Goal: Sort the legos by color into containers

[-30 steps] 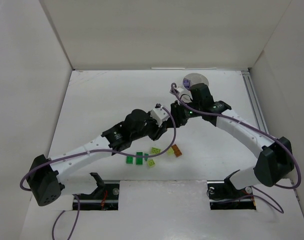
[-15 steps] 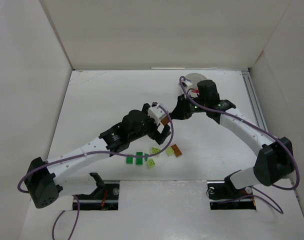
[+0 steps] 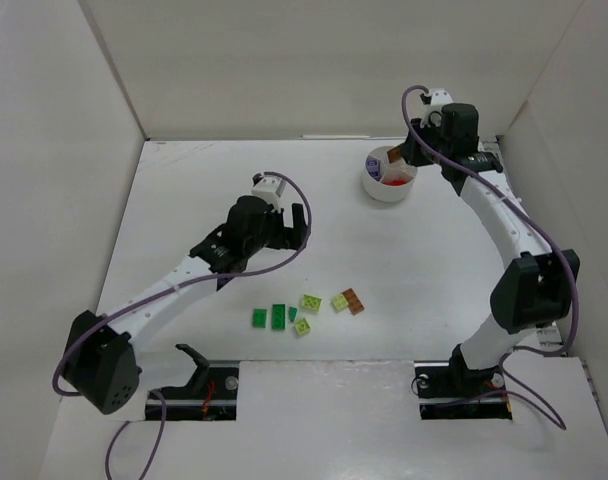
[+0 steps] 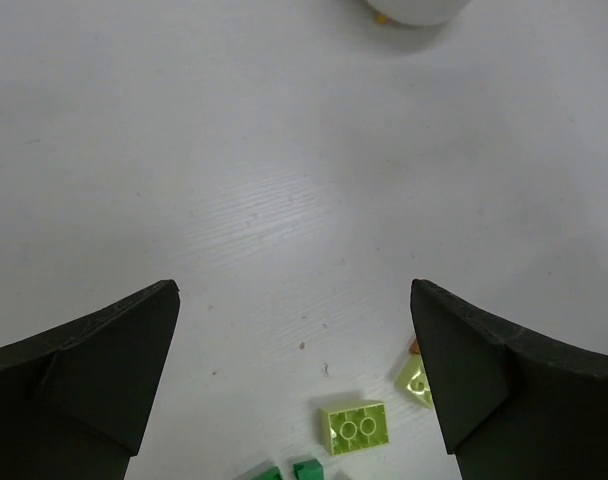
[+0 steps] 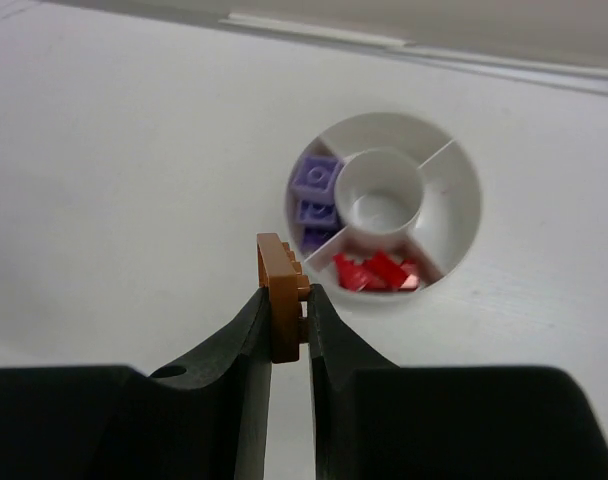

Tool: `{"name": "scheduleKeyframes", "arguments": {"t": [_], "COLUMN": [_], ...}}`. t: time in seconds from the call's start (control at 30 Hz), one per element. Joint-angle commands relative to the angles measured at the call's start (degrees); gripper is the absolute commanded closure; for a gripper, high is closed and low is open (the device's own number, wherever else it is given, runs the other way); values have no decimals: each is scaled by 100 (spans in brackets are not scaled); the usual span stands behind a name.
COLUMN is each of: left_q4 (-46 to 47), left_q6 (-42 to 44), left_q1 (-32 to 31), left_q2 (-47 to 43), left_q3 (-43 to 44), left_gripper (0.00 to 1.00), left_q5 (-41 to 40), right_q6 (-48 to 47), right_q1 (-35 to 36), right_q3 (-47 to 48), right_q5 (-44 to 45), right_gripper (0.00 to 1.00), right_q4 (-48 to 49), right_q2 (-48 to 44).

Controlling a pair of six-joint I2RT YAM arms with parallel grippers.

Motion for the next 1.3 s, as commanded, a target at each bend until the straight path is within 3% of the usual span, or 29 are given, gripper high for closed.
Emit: {"name": "scheduleKeyframes", "arguments": {"t": [0.0, 0.2, 0.53, 0.7, 0.87, 0.93, 1.1, 1.27], "left_q4": [-95, -385, -306, -306, -60, -60, -192, -192], "left_q6": [-432, -361, -186, -54, 350, 508, 903, 1571], "left_q1": [508, 774, 774, 774, 774, 486, -86, -954], "left_q2": [577, 1343, 1396, 1458, 1589, 1642, 1756, 1809], "left_q3": [419, 973, 973, 912, 789, 789, 842, 842], "left_gripper": [0, 0, 0, 0, 0, 0, 0, 0], "left_q5": [767, 1015, 1040, 1339, 2183, 2114, 1736, 1622], "right_q6": [-394, -640, -641, -641, -641, -641, -641, -509], "right_q1": [-27, -80, -80, -80, -27, -27, 26, 26], "right_q3": [810, 2076, 2439, 2386, 2464, 2527, 2579, 1501], "right_q5": [936, 1377, 1245, 1245, 1245, 1245, 1245, 1306], "right_gripper": [100, 100, 99, 75, 62, 56, 54, 54], "right_q4": [104, -328, -556, -609, -740, -872, -978, -855], "right_q2": [685, 1757, 2259, 2312, 2365, 2365, 2199, 1086]}}
